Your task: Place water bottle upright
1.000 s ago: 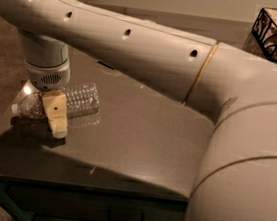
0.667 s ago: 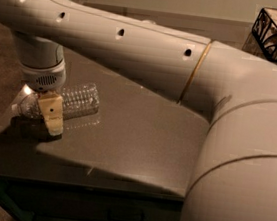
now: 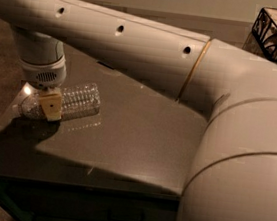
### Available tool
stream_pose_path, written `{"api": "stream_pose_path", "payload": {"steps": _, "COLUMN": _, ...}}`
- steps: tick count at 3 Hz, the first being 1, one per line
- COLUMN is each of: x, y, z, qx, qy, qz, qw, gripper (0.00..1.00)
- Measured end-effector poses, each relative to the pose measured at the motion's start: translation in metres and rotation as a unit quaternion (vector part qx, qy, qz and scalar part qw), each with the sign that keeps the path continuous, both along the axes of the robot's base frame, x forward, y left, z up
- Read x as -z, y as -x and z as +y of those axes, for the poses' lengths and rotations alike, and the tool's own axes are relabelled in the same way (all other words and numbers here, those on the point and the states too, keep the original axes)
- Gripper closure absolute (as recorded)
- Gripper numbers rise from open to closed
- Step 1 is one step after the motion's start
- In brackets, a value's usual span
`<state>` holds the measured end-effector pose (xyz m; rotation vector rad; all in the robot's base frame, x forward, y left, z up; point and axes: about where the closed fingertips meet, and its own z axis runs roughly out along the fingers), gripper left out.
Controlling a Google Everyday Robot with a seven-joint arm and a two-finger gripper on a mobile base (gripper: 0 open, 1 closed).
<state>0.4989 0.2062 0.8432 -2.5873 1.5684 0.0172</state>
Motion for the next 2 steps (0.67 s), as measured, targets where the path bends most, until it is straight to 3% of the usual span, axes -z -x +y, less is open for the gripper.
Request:
{"api": "stream_pose_path", "payload": {"steps": 1, "x": -0.009, "y": -0.015, "z": -0.009, "qx": 0.014, "qy": -0.017, "qz": 0.015, "qw": 0.9996, "gripper": 0.88}}
{"api": "stream_pose_path", "payload": {"steps": 2, "x": -0.033, "y": -0.043, "z": -0.026, "qx": 0.040, "qy": -0.056, "qz": 0.023, "qw": 0.9974, "gripper": 1.00}}
